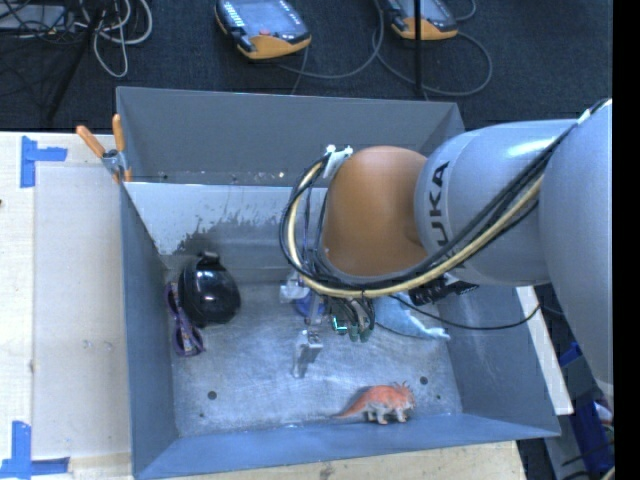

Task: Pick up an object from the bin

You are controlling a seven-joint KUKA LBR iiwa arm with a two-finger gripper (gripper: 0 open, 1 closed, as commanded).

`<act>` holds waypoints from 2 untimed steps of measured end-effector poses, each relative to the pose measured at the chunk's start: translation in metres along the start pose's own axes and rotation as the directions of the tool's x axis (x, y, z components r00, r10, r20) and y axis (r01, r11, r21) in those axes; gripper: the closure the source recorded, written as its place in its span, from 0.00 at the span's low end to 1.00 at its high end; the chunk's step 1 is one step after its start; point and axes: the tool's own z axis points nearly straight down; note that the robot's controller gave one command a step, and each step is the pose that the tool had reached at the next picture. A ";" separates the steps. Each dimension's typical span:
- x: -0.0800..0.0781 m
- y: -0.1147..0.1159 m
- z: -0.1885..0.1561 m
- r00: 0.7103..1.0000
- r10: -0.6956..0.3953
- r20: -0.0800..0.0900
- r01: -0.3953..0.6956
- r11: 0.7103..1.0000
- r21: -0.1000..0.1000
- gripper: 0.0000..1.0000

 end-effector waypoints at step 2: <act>-0.047 -0.039 0.030 0.998 -0.058 0.018 0.058 0.998 -0.002 0.00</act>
Offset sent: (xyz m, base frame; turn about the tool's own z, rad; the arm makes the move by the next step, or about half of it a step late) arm 0.0701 -0.0691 -0.0575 -0.0835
